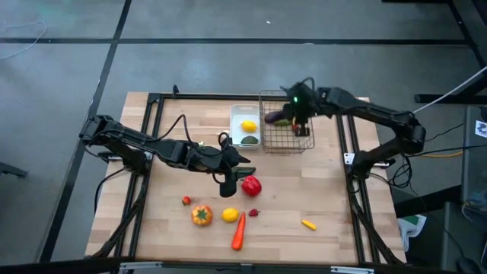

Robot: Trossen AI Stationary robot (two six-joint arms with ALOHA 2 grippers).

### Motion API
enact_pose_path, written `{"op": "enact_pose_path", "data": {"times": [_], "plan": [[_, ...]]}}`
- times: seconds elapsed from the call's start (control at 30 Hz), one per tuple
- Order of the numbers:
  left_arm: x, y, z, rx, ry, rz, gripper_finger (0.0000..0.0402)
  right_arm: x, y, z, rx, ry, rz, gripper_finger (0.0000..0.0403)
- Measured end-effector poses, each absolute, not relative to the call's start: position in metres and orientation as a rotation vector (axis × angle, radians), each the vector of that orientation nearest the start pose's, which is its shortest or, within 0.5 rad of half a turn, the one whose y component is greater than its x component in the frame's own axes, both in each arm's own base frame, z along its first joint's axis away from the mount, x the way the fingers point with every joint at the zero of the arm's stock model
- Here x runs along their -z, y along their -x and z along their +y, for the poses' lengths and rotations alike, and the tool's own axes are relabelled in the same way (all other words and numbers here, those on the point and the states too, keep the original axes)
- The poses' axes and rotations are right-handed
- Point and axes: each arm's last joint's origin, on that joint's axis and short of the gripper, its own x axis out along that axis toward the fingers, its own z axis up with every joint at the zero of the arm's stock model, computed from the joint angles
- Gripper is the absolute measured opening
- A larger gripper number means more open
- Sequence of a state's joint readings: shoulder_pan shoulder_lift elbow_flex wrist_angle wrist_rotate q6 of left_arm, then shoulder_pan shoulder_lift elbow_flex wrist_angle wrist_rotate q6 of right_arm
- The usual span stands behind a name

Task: Sort produce into baskets
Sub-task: Put the violet eggplant into the gold wire basket, then put the yellow lemon into the white bin

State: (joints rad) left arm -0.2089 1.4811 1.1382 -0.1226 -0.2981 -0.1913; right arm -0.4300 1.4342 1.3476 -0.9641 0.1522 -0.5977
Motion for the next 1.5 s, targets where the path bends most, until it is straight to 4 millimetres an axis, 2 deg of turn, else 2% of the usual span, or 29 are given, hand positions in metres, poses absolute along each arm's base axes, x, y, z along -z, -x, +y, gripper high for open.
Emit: {"op": "enact_pose_path", "data": {"times": [0.13,0.3,0.57,0.83,1.2,1.5], "plan": [[-0.298,-0.327,-0.061,-0.131,0.071,0.44,0.0198,-0.303,-0.259,-0.158,0.207,0.318,1.161,0.0099],[-0.298,-0.327,-0.061,-0.131,0.071,0.44,0.0198,-0.272,-0.26,-0.195,0.245,0.225,1.254,0.0099],[-0.298,-0.327,-0.061,-0.127,0.045,0.441,0.0198,-0.226,-0.26,-0.23,0.223,0.161,1.387,0.0099],[-0.298,-0.327,-0.061,-0.125,0.036,0.44,0.0198,-0.204,-0.262,-0.24,0.273,0.183,1.492,0.0111],[-0.298,-0.327,-0.061,-0.123,0.029,0.442,0.0198,-0.204,-0.265,-0.243,0.301,0.199,1.47,0.0151],[-0.298,-0.327,-0.061,-0.128,0.053,0.441,0.0198,-0.204,-0.265,-0.243,0.302,0.2,1.469,0.0204]]}}
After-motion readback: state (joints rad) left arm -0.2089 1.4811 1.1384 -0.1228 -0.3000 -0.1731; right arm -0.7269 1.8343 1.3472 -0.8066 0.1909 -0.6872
